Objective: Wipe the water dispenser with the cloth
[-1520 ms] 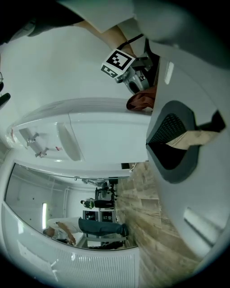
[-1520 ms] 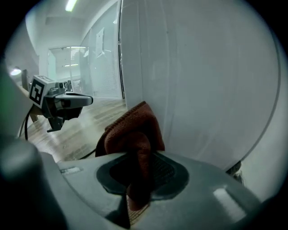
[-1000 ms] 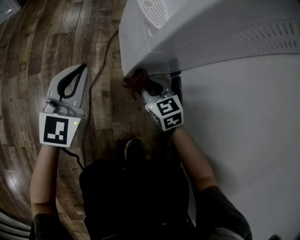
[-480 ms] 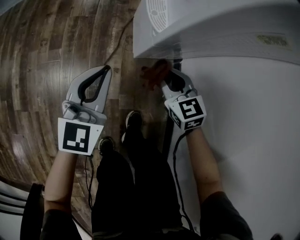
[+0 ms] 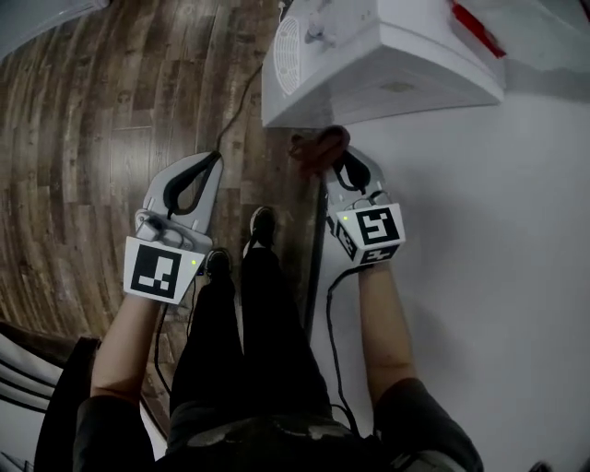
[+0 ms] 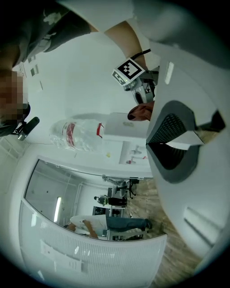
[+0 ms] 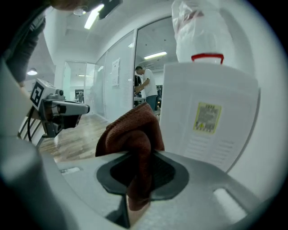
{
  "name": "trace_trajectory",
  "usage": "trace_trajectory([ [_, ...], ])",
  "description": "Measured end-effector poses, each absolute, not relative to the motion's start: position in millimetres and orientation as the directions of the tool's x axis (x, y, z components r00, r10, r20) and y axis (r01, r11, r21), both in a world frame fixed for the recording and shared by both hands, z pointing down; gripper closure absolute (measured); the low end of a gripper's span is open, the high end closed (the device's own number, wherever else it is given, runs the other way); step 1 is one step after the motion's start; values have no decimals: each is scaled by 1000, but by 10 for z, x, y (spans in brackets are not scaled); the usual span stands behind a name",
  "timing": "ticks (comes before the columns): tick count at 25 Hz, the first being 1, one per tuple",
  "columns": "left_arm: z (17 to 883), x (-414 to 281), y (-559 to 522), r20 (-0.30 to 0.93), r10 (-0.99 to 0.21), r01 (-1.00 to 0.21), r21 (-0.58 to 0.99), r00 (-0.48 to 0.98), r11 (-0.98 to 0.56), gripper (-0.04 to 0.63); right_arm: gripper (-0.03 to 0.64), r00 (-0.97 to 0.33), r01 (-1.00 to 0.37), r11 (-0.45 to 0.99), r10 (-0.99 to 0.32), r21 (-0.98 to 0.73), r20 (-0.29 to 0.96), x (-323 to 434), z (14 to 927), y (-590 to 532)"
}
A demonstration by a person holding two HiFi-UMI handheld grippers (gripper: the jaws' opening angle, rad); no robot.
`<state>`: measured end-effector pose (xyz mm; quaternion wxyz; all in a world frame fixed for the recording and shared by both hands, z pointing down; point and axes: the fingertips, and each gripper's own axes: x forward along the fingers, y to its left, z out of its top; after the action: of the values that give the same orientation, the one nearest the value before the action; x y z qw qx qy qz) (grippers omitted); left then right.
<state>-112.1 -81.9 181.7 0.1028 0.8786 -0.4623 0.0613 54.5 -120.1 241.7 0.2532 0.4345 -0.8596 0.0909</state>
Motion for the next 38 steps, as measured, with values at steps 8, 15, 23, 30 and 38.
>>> trace_trajectory([
  [8,687,-1199,-428,169,-789,-807,106,591,-581,575,555,-501,-830,557,-747,1,438,412,1189,-728],
  [15,270,-924,-5,140,-748,-761,128,649,-636,575,555,-432,-897,433,-818,-89,379,608,549,-140],
  [23,-103,-919,496,122,-729,-739,134,674,-661,575,555,-376,-922,385,-860,-44,344,803,-73,595],
  [30,-461,-1029,816,98,-758,-764,117,645,-635,575,555,-324,-946,310,-888,-95,327,1080,-239,1051],
  [38,-662,-756,1560,74,-775,-777,107,628,-620,575,555,-321,-941,339,-891,-2,322,1221,-359,2108],
])
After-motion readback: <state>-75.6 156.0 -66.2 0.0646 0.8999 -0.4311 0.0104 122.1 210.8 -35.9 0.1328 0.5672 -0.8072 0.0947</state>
